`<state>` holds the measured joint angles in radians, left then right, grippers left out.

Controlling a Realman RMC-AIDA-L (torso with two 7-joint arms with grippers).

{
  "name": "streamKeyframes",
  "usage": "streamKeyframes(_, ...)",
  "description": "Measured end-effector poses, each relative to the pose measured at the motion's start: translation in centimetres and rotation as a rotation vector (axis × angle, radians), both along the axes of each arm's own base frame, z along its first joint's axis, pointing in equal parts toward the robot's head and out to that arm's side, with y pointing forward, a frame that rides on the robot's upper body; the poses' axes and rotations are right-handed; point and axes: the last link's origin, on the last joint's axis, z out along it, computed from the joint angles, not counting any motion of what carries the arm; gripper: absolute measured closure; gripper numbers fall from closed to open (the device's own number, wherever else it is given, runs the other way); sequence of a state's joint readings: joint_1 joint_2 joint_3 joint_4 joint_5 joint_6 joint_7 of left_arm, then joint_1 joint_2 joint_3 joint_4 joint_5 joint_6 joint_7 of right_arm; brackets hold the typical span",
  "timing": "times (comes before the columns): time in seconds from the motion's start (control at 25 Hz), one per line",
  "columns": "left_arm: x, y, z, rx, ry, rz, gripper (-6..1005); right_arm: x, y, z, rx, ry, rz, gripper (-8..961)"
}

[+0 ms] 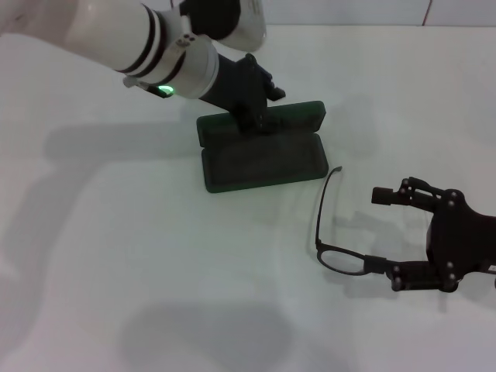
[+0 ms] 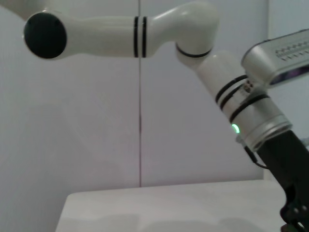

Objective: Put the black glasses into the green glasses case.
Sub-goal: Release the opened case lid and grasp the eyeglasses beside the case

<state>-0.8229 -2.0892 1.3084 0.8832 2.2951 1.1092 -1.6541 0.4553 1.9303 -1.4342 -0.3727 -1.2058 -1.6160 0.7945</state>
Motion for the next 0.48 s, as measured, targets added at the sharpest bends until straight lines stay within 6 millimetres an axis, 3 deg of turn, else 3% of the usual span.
streamKeyframes(0.2, 0.7, -0.8, 1.5, 0.044, -0.224, -0.001, 633, -0.3, 0.3, 0.3, 0.037, 0.026, -0.005, 77)
streamKeyframes(0.32, 0.8, -2.1, 2.8, 0.078, -0.481, 0.005, 509, -1.3, 1.1, 0.9, 0.053, 0.015, 0.029, 78)
streamKeyframes(0.4, -0.3, -3.1, 3.7, 0.113, -0.641, 0.050, 427, -2.2, 2.0, 1.7, 0.028, -0.061, 0.057, 79)
streamKeyframes(0.48, -2.0, -4.1, 4.0, 0.143, -0.750, 0.100, 275, -3.1, 2.7, 2.3, 0.002, -0.165, 0.068, 80)
